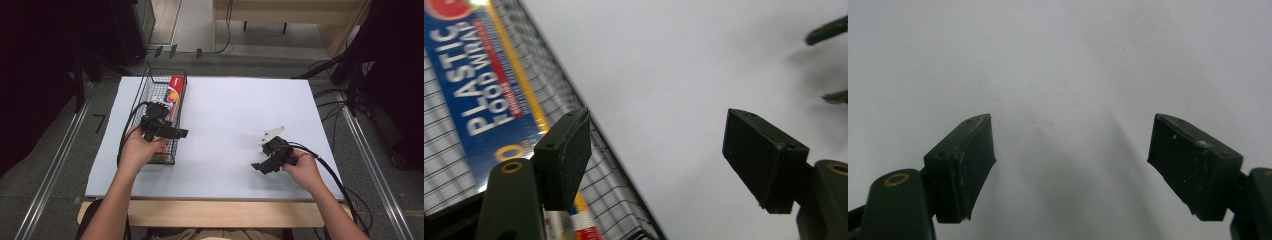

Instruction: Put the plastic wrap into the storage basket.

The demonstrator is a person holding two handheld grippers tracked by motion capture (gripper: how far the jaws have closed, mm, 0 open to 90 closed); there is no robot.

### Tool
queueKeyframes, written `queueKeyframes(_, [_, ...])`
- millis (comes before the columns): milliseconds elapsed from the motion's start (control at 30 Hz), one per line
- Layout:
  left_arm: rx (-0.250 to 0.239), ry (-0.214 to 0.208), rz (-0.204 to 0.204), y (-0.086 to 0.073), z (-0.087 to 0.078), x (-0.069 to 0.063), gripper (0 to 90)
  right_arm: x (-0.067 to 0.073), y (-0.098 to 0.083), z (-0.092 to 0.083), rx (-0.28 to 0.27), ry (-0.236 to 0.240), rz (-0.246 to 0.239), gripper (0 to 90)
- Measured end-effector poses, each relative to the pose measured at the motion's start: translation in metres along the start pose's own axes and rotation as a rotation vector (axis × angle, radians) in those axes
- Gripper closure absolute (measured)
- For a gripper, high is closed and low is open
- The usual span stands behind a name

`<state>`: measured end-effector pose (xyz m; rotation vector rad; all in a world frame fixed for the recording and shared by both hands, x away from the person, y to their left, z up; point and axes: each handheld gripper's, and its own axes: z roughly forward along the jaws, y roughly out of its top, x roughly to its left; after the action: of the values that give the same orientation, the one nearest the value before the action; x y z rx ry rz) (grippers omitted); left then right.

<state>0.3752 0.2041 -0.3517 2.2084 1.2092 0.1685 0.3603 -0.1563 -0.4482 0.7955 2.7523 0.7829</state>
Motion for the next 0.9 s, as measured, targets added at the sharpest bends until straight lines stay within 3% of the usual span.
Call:
queueKeyframes(133, [-0.002, -0.047, 0.04, -0.001, 0.005, -0.011, 28.6, 0.0, 0.001, 0.0, -0.009, 0.014, 0.031, 19.1])
queueKeyframes(333, [-0.012, -0.103, 0.104, -0.006, 0.012, -0.029, 28.6, 0.0, 0.001, 0.0, -0.014, 0.017, 0.029, 19.1])
queueKeyframes(467, [-0.011, -0.095, 0.134, -0.009, 0.017, -0.039, 28.2, 0.0, 0.001, 0.0, -0.014, 0.024, 0.027, 19.1])
queueKeyframes(667, [-0.006, -0.124, 0.186, -0.013, 0.024, -0.053, 28.3, -0.001, 0.001, -0.001, -0.027, 0.037, 0.041, 19.1])
queueKeyframes(900, [0.024, -0.157, 0.2, -0.016, 0.033, -0.057, 31.0, -0.001, 0.001, 0.0, -0.022, 0.037, 0.024, 19.1])
